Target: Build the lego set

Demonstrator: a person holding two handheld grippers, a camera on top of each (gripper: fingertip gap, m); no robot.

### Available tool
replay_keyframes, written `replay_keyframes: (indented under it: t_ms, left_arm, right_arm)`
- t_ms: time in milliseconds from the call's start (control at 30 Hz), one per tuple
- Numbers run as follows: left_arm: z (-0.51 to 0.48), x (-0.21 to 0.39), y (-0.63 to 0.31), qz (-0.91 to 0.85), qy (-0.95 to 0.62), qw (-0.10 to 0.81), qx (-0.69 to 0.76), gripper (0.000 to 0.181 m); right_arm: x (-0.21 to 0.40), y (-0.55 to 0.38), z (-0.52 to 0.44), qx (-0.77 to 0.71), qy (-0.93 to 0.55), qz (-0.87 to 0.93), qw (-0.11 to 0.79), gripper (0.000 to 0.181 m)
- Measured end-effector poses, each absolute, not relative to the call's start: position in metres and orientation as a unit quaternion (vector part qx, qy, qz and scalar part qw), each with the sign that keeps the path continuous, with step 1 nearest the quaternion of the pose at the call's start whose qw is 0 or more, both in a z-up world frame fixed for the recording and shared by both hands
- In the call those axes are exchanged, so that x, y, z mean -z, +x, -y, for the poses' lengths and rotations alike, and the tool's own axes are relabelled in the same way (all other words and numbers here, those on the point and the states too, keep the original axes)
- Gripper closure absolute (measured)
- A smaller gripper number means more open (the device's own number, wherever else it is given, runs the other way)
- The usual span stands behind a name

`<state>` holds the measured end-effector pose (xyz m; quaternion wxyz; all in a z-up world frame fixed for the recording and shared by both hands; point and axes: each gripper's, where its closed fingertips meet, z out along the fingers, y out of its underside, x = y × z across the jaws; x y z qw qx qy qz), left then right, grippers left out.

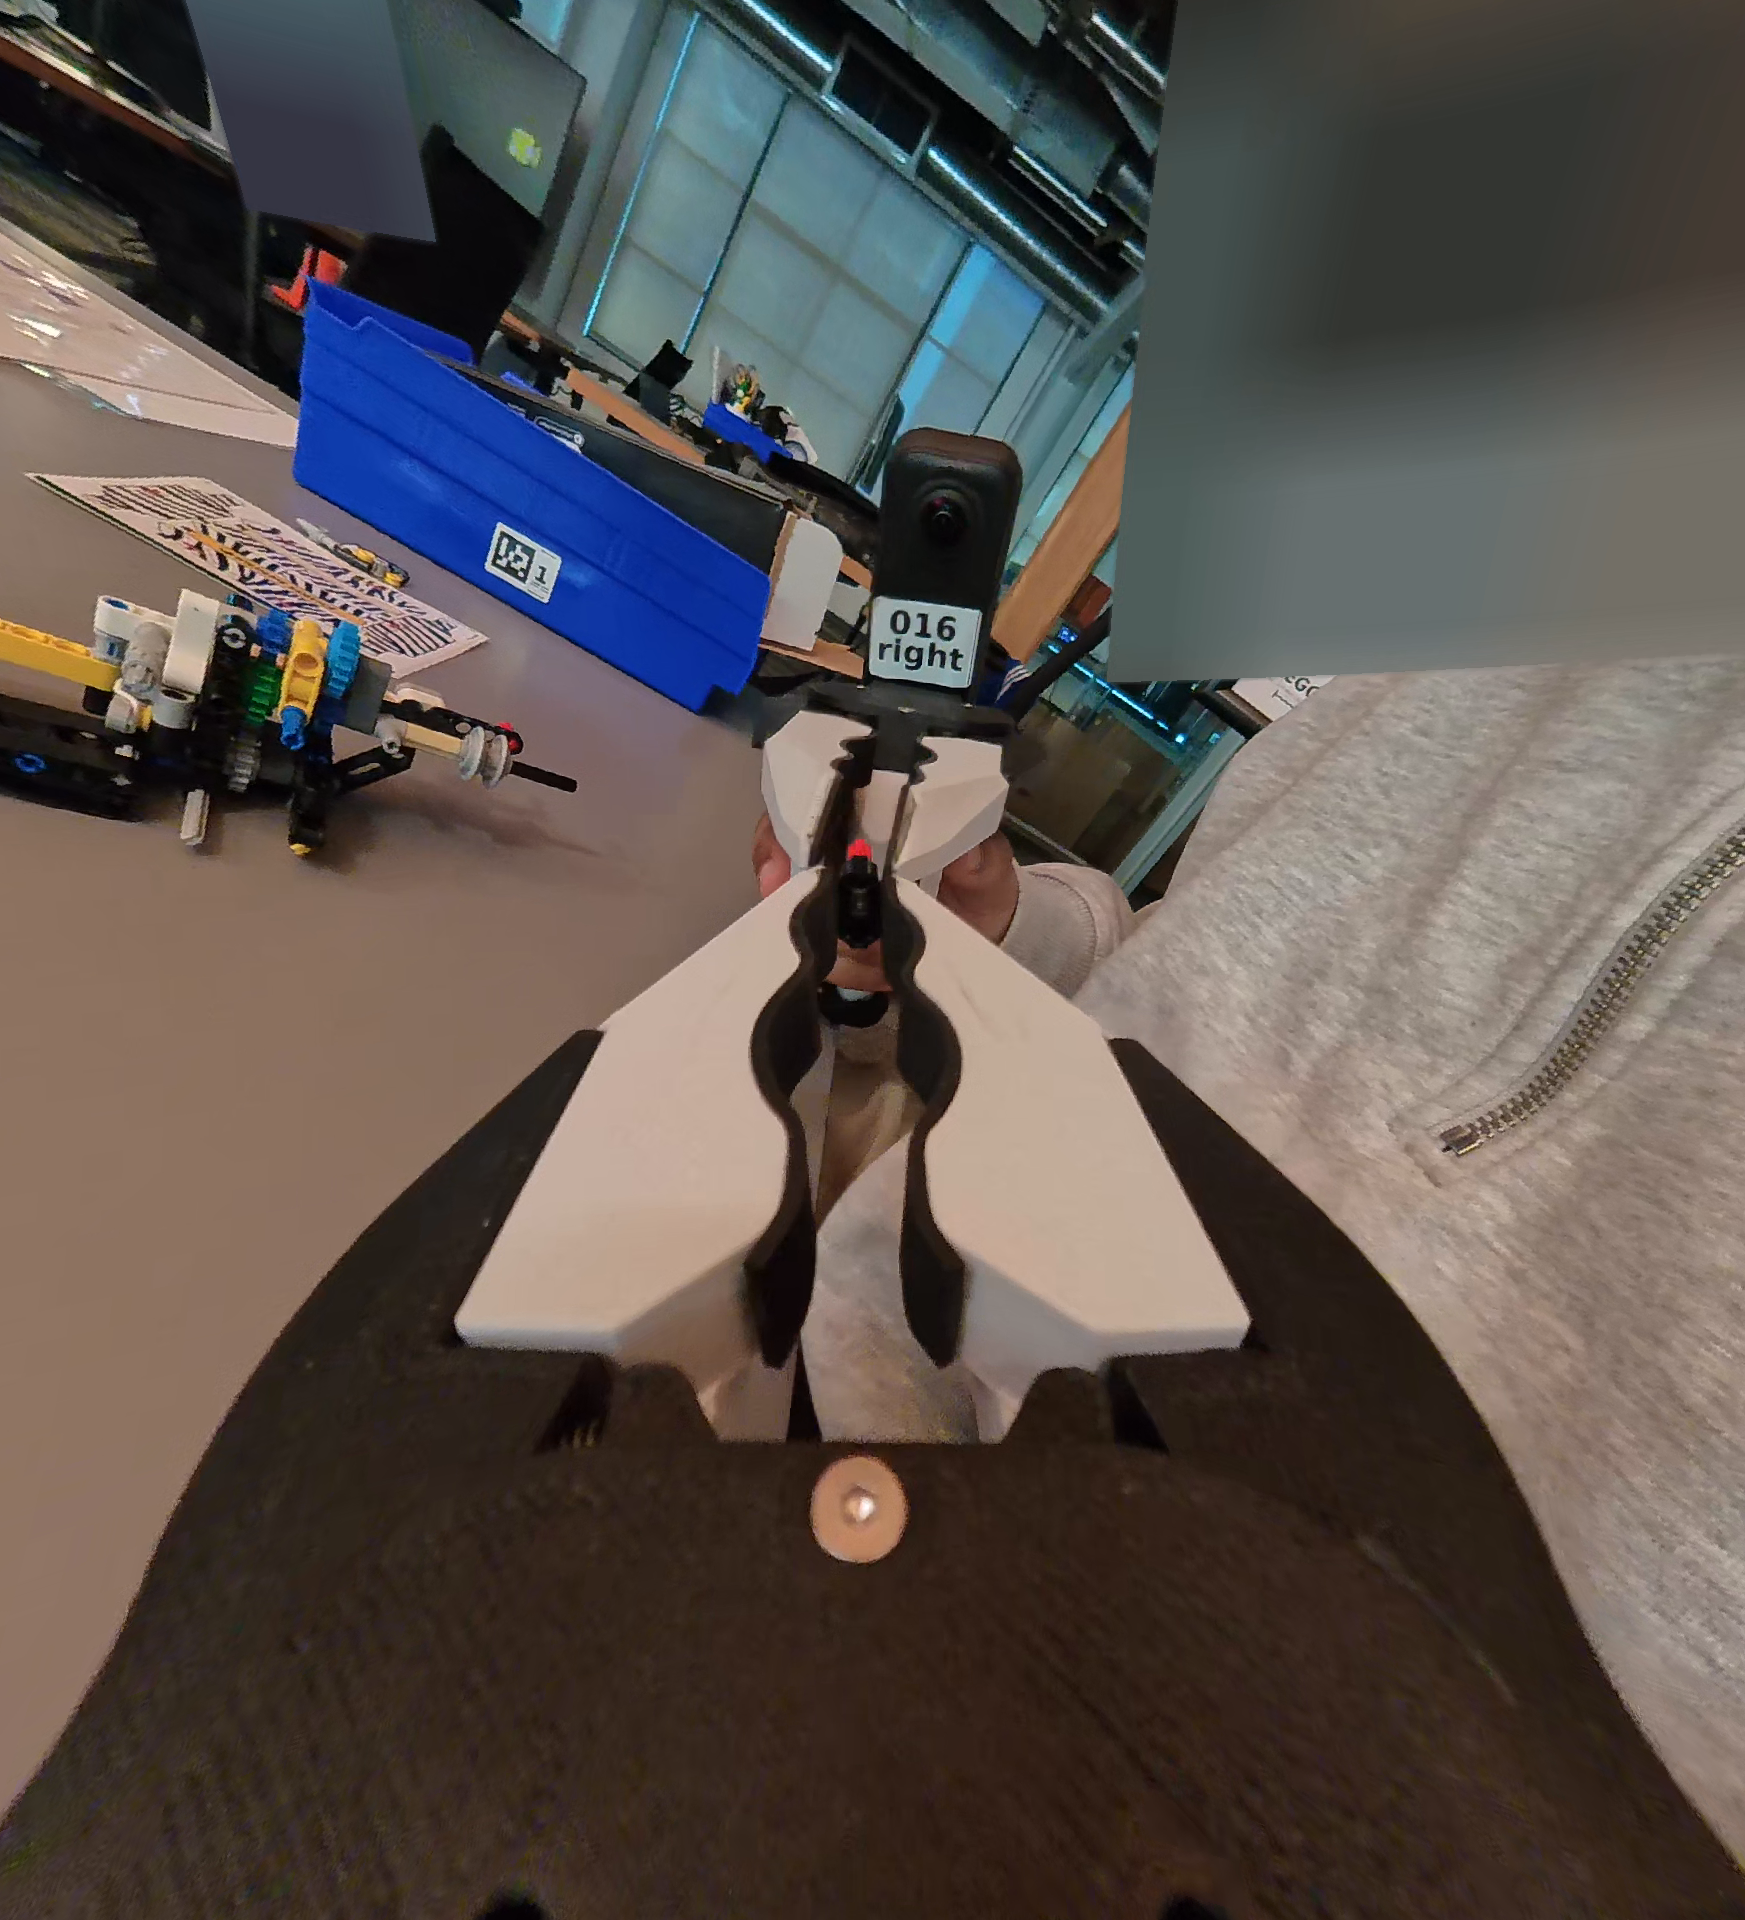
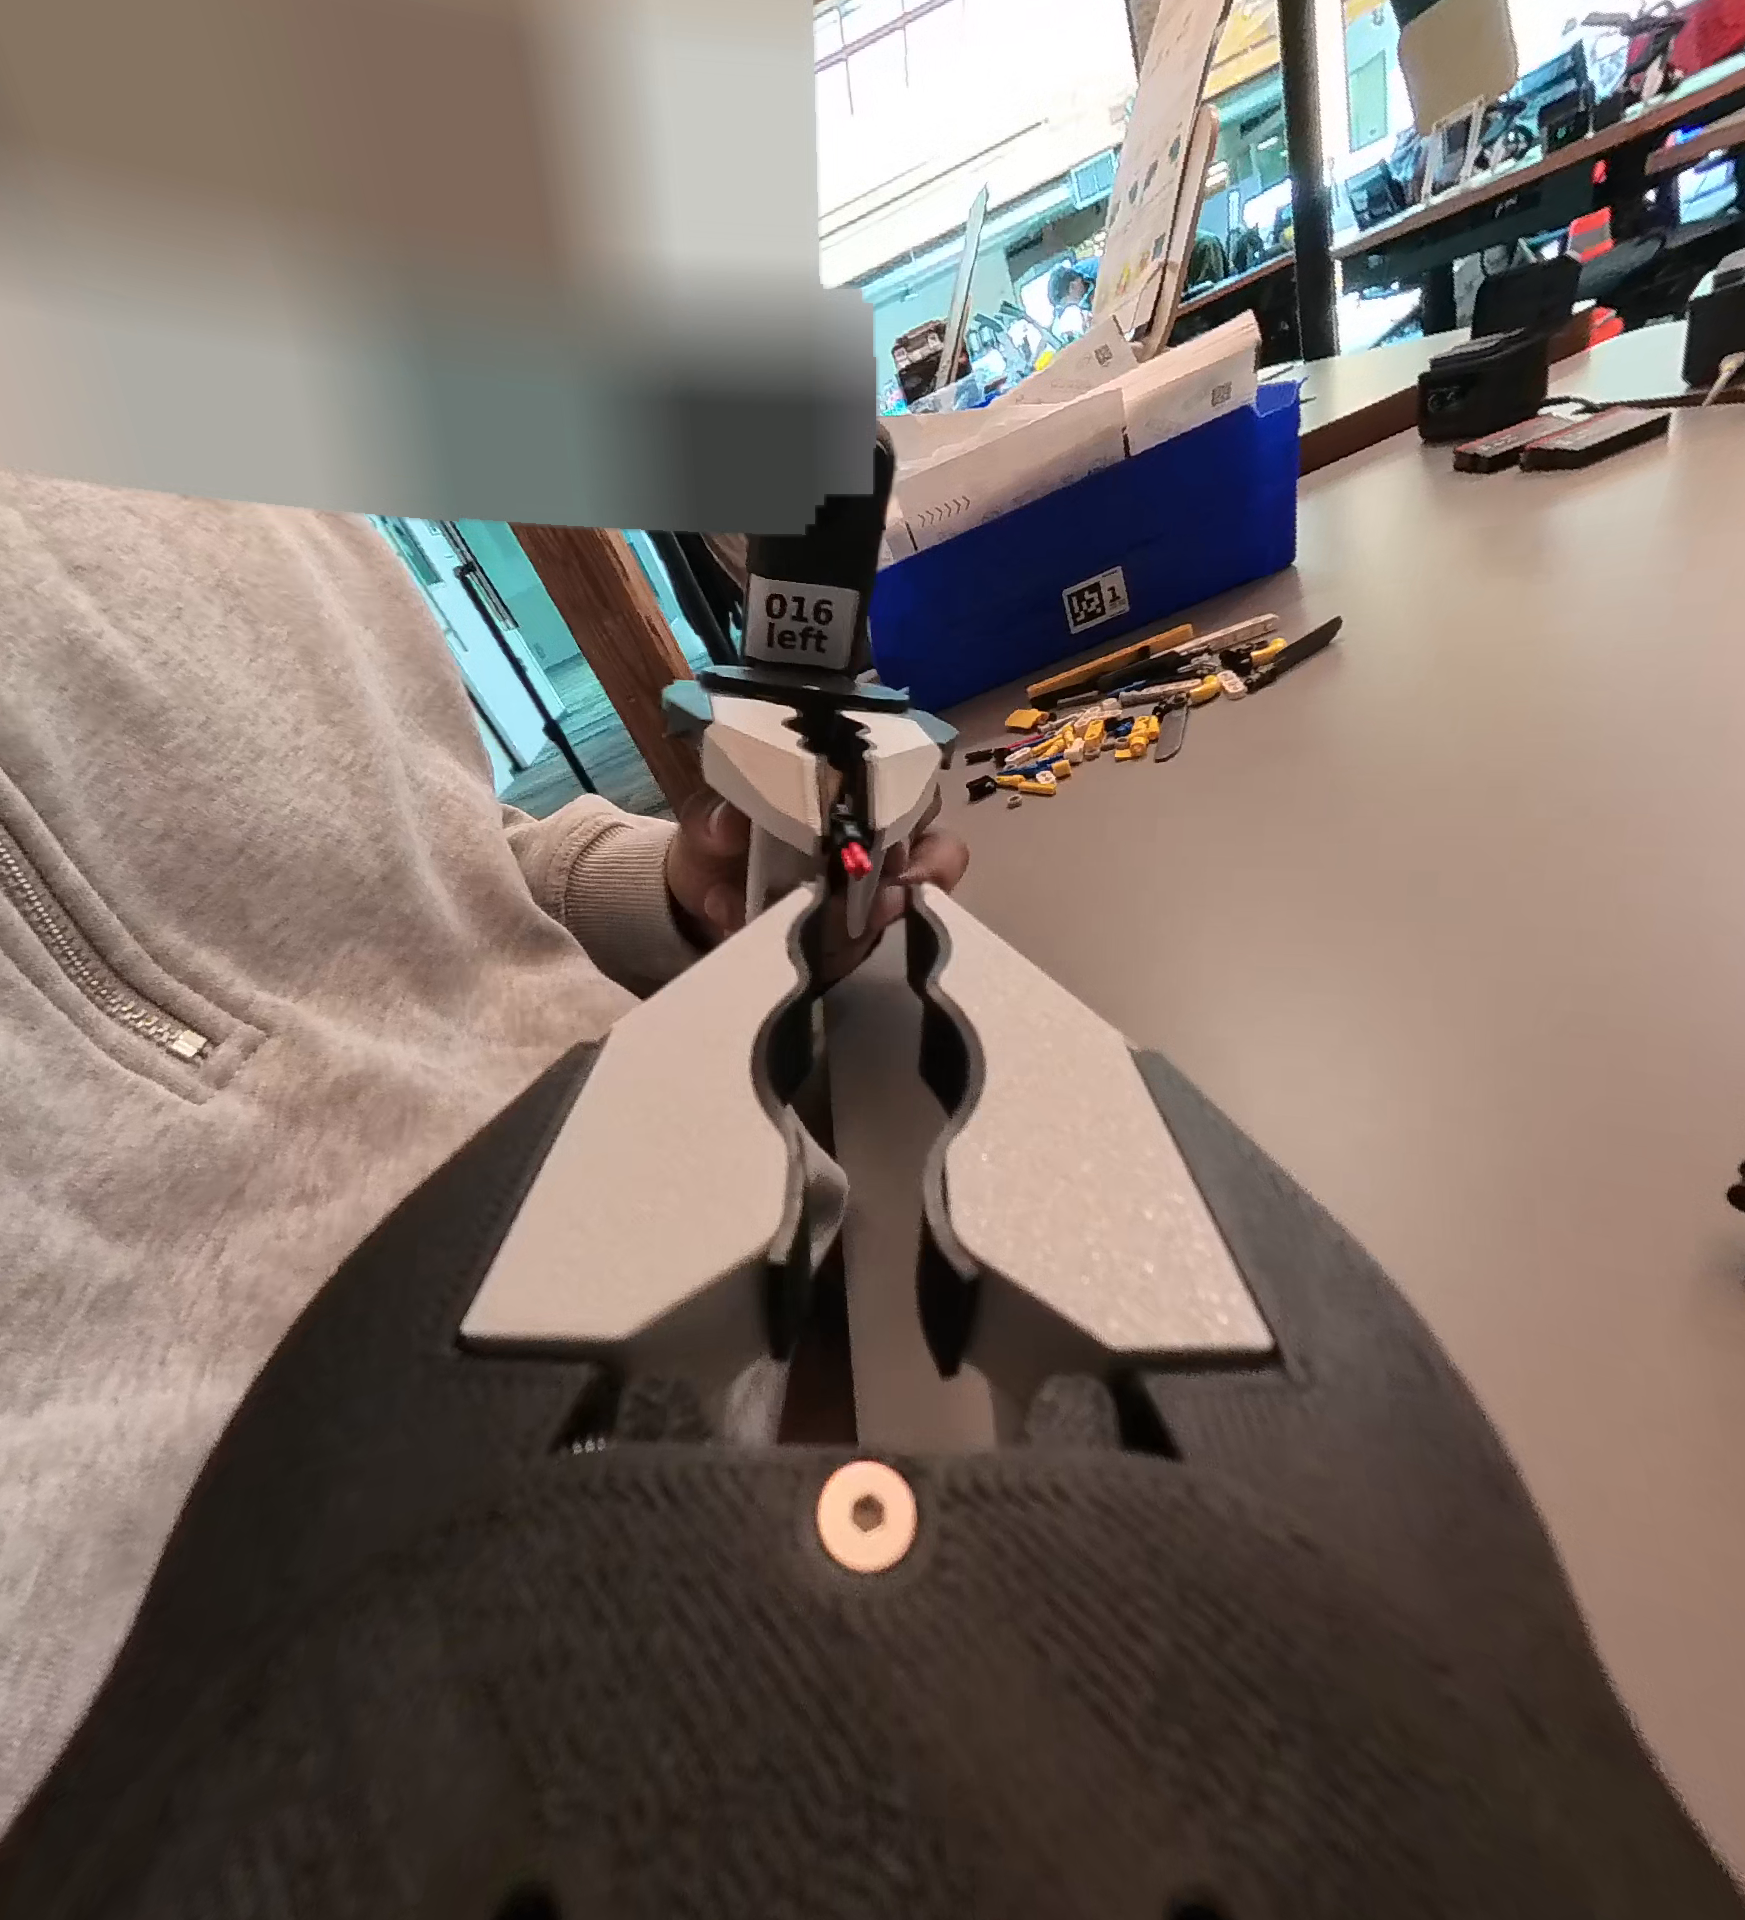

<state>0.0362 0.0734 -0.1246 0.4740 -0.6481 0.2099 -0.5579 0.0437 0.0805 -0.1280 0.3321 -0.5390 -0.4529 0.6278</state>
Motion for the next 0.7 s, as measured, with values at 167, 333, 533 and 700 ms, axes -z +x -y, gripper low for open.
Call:
replay_keyframes:
  t_ms: [167,333,533,700]
  left_arm:
    - [-0.072,0.126,0.037,-0.219,-0.653,0.476,0.546,0.177]
    - [-0.073,0.128,0.037,-0.219,-0.656,0.474,0.545,0.176]
    - [-0.07,0.132,0.04,-0.231,-0.662,0.465,0.541,0.177]
    - [-0.069,0.136,0.042,-0.237,-0.668,0.452,0.542,0.177]
  right_arm:
    - [0.131,0.044,-0.081,-0.632,-0.547,0.447,0.318,0.17]
    - [0.133,0.043,-0.079,-0.632,-0.548,0.452,0.31,0.17]
    - [0.133,0.043,-0.076,-0.638,-0.546,0.453,0.3,0.175]
    - [0.137,0.044,-0.073,-0.63,-0.55,0.466,0.29,0.178]
